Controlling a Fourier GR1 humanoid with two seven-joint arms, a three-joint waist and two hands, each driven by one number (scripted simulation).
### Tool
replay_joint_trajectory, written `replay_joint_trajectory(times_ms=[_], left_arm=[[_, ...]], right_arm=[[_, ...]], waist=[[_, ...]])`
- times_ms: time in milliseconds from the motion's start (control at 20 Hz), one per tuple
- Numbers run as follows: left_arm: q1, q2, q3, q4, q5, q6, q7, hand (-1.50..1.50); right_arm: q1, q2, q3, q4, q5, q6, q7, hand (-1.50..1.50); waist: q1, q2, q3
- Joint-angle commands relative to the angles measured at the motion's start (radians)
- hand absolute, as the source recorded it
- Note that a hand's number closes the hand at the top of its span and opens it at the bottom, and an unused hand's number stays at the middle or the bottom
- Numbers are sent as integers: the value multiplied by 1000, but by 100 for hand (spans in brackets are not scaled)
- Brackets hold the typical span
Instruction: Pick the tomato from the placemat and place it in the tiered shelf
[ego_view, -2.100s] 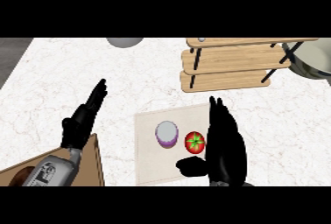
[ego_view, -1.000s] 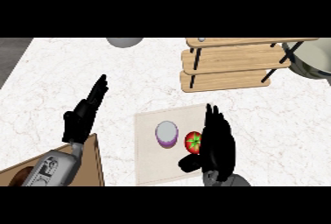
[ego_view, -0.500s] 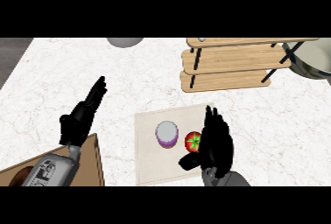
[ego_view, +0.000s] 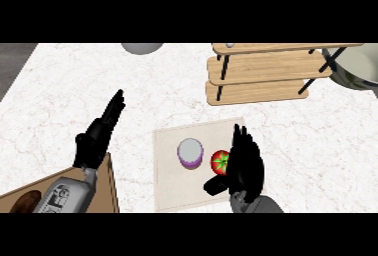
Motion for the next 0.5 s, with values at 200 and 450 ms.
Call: replay_joint_trajectory(times_ms=[200, 450], left_arm=[[0, -16, 25, -7, -28, -26, 2, 0], [57, -16, 46, -45, -45, -41, -7, 0]], right_arm=[[-39, 9, 55, 61, -23, 16, 148, 150], [-2, 9, 10, 60, 55, 28, 40, 150]], waist=[[1, 0, 0], [0, -1, 0]])
